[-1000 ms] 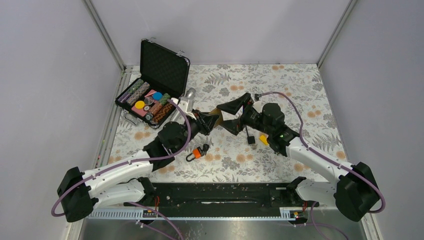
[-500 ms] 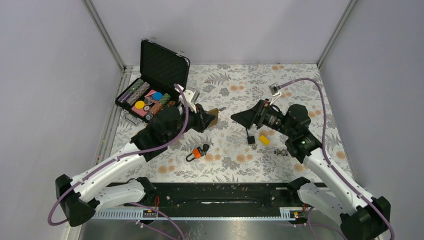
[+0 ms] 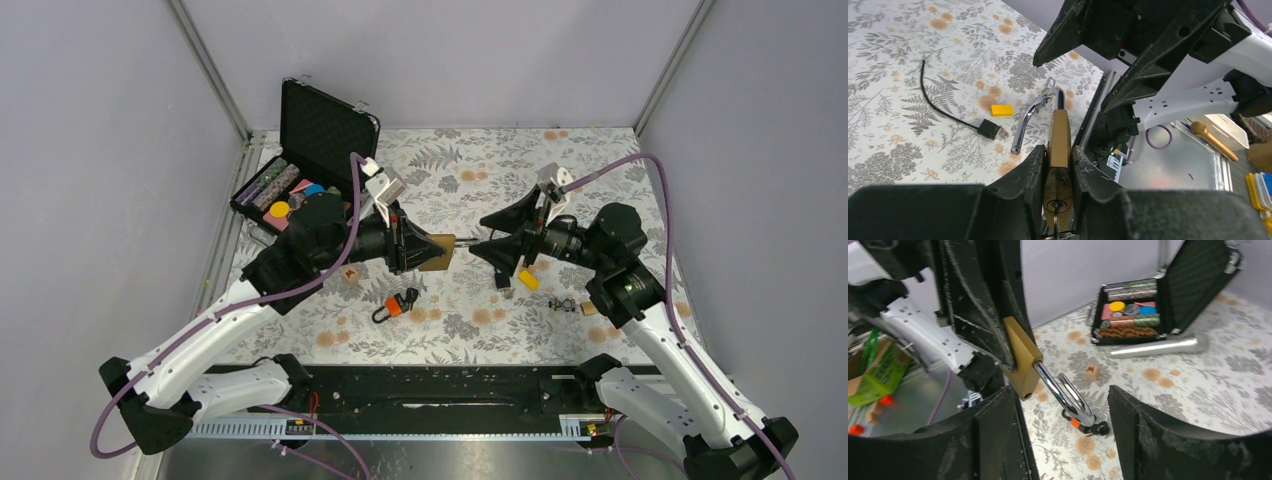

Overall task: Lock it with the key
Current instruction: Lock the lock.

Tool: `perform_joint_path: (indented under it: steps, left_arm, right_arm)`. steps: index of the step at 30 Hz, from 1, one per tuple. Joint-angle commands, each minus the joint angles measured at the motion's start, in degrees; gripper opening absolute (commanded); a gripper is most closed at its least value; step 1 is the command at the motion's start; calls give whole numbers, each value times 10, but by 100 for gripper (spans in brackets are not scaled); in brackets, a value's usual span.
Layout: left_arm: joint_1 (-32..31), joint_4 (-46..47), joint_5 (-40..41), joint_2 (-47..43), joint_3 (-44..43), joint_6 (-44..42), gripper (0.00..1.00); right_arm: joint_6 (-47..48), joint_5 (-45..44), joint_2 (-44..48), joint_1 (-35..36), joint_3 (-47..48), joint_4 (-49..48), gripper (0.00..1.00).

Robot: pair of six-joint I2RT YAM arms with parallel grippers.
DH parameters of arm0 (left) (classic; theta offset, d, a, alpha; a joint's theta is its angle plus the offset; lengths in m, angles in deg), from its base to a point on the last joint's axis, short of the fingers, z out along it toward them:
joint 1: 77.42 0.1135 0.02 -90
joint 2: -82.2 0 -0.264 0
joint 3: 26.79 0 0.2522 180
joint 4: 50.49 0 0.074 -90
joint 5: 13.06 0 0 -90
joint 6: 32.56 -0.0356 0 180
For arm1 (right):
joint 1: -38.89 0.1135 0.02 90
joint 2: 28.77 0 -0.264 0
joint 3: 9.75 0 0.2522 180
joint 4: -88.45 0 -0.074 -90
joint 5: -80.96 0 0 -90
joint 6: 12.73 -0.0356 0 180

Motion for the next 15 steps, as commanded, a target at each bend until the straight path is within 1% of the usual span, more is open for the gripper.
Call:
perform_joint_path:
  steps: [1,4,8,10,11,12,14,15]
  left_arm:
    - [2,90,-52,-7,-57,15,0]
    - [3,96,-47,-4,-62,14,0]
    - [6,107,-48,-4,-62,16,0]
    - [8,114,-49,-4,-61,19,0]
    - [9,116,-50,-4,-60,20,0]
    - [11,118,-50,-4,-59,20,0]
    - [15,120,-50,-2,-56,21,0]
    - [18,121,-50,-2,-55,24,0]
  right_arm:
    - [18,100,-23,-1,32,-6,71]
    - [3,113,-27,-1,24,-26,66]
    - [-8,130,-27,-1,15,-49,65]
    - [-17,139,-30,-1,15,-58,60]
    - [-23,142,-32,0,15,-63,54]
    - [-29,144,-33,-1,15,-67,47]
    - [-44,145,-34,-1,15,-74,28]
    - [-53,143,-35,-1,16,-76,16]
